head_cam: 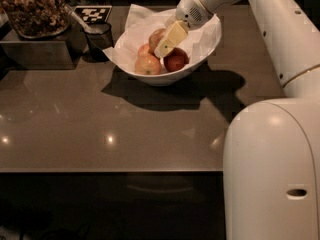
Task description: Pick apple from white bowl
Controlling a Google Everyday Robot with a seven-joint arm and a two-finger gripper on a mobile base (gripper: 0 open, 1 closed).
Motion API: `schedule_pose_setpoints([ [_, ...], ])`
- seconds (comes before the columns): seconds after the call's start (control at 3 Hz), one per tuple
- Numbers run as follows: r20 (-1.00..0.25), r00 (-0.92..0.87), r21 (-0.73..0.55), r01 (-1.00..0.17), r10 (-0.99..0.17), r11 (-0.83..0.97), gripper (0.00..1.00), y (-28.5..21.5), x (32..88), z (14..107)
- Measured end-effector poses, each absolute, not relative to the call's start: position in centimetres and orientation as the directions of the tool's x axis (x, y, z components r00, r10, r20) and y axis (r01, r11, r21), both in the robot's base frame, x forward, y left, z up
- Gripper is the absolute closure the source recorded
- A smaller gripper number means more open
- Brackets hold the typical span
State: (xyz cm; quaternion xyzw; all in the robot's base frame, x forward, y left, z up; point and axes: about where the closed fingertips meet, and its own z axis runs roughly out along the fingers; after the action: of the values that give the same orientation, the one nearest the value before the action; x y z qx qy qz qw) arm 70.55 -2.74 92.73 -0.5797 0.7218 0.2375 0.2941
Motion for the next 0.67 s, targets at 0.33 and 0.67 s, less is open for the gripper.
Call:
schedule_pose_setpoints([
  [0.33,-0.7,-0.155,0.002,-0.977,-0.697,0.215,0.16,-2.74,70.56,92.73],
  [0.67,-0.7,-0.157,0.005,-0.977,-0.696,0.215,0.05,-2.62,70.69,92.48],
])
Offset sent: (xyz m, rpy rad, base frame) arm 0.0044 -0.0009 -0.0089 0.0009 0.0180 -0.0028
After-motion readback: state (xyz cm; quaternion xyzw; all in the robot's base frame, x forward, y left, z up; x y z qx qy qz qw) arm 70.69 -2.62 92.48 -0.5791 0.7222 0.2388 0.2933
